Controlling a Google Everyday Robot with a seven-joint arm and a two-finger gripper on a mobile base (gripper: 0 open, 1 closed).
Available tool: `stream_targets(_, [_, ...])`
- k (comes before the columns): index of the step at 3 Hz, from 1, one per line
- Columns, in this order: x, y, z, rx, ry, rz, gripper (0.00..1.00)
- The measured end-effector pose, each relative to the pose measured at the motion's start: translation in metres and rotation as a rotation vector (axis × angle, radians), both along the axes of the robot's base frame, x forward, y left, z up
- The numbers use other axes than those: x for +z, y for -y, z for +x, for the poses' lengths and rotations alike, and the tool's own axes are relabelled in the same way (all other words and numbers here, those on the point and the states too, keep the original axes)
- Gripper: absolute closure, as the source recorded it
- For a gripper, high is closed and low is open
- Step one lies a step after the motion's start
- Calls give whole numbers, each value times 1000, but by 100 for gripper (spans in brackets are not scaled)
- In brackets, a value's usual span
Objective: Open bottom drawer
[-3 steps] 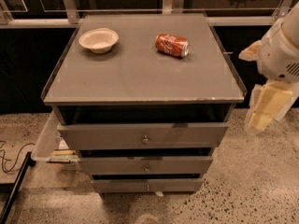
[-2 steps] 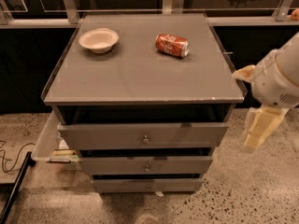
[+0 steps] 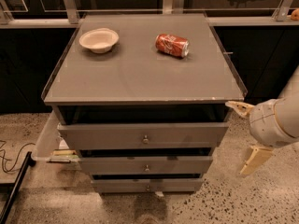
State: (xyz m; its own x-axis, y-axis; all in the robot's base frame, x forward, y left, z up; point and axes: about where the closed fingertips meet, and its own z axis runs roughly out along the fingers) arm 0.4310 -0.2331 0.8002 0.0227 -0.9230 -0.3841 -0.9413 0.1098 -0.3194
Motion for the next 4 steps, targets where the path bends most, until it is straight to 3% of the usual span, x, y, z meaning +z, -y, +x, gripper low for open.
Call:
stream_targets(1, [0, 0, 0, 1, -1, 0, 0])
stream_targets(2, [-9, -12, -4, 37, -33, 9, 0])
stream_targets(3, [-49, -26, -5, 67, -77, 66, 0])
stream_targets(4, [-112, -40, -4, 101, -108, 118, 0])
